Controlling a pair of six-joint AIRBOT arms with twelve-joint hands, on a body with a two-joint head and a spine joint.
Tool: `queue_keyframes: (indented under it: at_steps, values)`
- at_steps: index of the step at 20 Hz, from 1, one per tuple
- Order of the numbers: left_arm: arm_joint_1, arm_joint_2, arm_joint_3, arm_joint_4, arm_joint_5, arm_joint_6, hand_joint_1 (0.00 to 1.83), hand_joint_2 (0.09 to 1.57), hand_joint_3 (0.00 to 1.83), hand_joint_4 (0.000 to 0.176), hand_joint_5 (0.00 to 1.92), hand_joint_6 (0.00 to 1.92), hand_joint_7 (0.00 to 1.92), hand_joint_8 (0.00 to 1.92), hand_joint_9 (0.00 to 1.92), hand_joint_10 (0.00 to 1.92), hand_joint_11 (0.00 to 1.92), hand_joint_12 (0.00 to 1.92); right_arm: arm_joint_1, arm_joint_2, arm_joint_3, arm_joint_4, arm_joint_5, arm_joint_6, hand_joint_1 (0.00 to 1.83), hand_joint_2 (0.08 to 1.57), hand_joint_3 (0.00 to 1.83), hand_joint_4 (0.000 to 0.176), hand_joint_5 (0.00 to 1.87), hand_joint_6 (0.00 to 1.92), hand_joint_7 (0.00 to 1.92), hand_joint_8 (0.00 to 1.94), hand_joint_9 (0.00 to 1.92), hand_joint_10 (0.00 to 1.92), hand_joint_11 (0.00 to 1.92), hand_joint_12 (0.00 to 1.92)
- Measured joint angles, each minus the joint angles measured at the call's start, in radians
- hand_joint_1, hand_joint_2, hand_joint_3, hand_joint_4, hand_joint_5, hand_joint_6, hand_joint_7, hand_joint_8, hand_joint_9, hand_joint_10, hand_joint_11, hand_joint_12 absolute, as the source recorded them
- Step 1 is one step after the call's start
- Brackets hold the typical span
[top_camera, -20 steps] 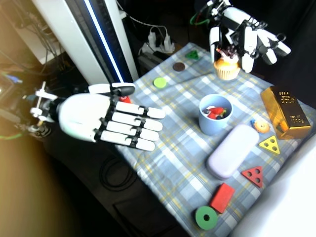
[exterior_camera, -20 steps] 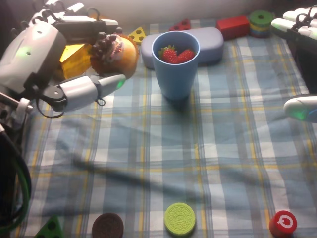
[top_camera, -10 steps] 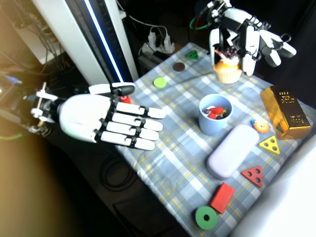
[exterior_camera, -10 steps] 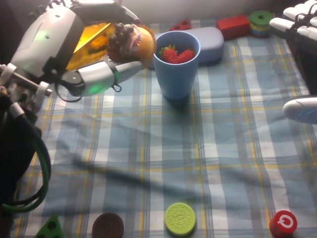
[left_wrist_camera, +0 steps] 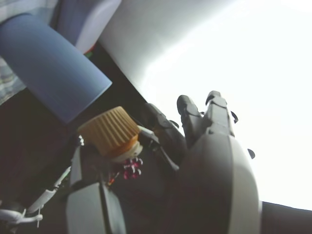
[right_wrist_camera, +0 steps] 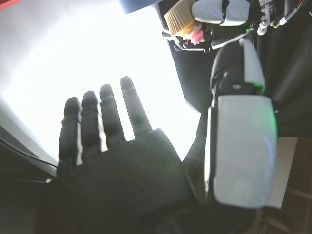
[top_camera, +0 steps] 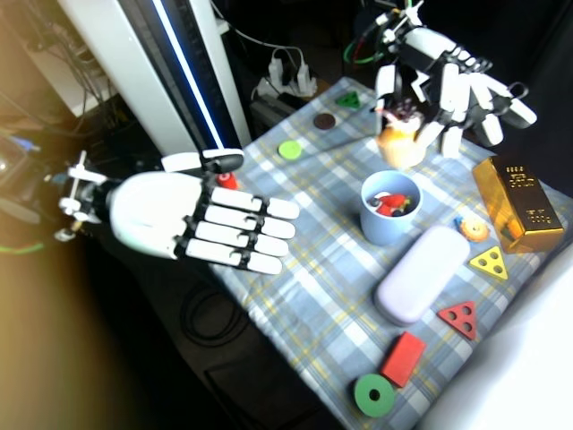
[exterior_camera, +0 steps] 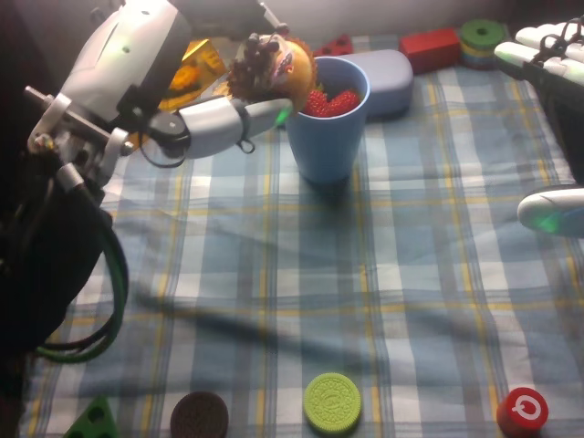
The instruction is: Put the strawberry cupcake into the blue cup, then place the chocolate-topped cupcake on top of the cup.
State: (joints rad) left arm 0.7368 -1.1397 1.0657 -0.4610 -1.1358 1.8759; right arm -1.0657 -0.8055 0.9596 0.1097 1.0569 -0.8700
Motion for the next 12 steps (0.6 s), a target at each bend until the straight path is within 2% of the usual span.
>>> queue_keyframes:
  at_steps: [1,2,3,6,7,8,9,10,11,12]
  values:
    - [-0.011,-0.006,0.008,0.004,0.0,-0.005,0.97,1.14,0.0,0.156,0.87,0.96,0.87,0.0,0.33,0.0,0.0,0.0,0.0,-0.001,0.001,-0.002,0.0,0.005,0.0,0.98,0.0,0.023,0.1,0.0,0.09,0.0,0.09,0.01,0.12,0.07]
    - [-0.022,-0.01,0.014,0.014,-0.002,-0.006,0.96,1.16,0.01,0.172,0.85,1.13,0.86,0.0,0.32,0.0,0.0,0.0,0.0,-0.001,0.002,-0.002,0.0,0.005,0.0,0.98,0.0,0.022,0.1,0.0,0.09,0.0,0.06,0.0,0.09,0.06]
    - [-0.035,-0.016,0.023,0.026,0.002,-0.008,0.96,1.17,0.01,0.175,0.85,1.17,0.86,0.0,0.32,0.01,0.0,0.0,0.0,-0.001,0.003,0.0,0.0,0.006,0.0,0.98,0.0,0.028,0.1,0.0,0.09,0.0,0.07,0.0,0.09,0.06]
    - [-0.056,-0.029,0.04,0.056,0.021,-0.01,0.96,1.18,0.0,0.176,0.84,1.19,0.86,0.0,0.32,0.0,0.0,0.0,0.0,-0.001,0.003,0.0,0.0,0.007,0.0,0.97,0.0,0.02,0.09,0.0,0.09,0.0,0.05,0.0,0.05,0.05]
    - [-0.062,-0.033,0.047,0.052,0.035,-0.011,0.96,1.18,0.0,0.176,0.84,1.18,0.85,0.0,0.32,0.0,0.0,0.0,0.0,-0.001,0.003,-0.002,0.0,0.008,0.0,0.96,0.0,0.038,0.09,0.0,0.08,0.0,0.04,0.0,0.05,0.05]
    - [-0.064,-0.037,0.052,0.057,0.039,-0.014,0.85,1.14,0.0,0.107,0.74,0.46,0.82,0.0,0.29,0.0,0.0,0.0,0.0,-0.001,0.003,-0.006,0.0,0.009,0.0,0.98,0.0,0.024,0.09,0.0,0.08,0.0,0.04,0.0,0.05,0.05]
    - [-0.07,-0.041,0.058,0.058,0.05,-0.019,0.93,1.18,0.0,0.162,0.82,1.04,0.83,0.0,0.3,0.0,0.0,0.0,0.0,-0.001,0.003,-0.006,0.0,0.009,0.0,0.97,0.0,0.03,0.08,0.0,0.08,0.0,0.04,0.0,0.05,0.05]
    - [-0.072,-0.045,0.061,0.057,0.051,-0.03,0.88,1.14,0.0,0.089,0.74,0.43,0.82,0.0,0.29,0.0,0.0,0.0,0.0,-0.001,0.005,-0.008,0.0,0.009,0.0,0.96,0.0,0.043,0.09,0.0,0.09,0.0,0.05,0.01,0.07,0.06]
    - [-0.073,-0.047,0.066,0.065,0.05,-0.034,0.88,1.12,0.0,0.073,0.79,0.15,0.82,0.0,0.29,0.0,0.0,0.0,0.0,-0.001,0.005,-0.008,0.0,0.01,0.0,0.96,0.0,0.031,0.09,0.0,0.09,0.0,0.03,0.0,0.03,0.05]
    - [-0.075,-0.053,0.074,0.068,0.053,-0.041,0.87,1.12,0.0,0.075,0.82,0.05,0.82,0.0,0.28,0.0,0.0,0.0,0.0,-0.001,0.005,-0.008,0.0,0.01,0.0,0.96,0.0,0.027,0.09,0.0,0.1,0.01,0.04,0.0,0.03,0.04]
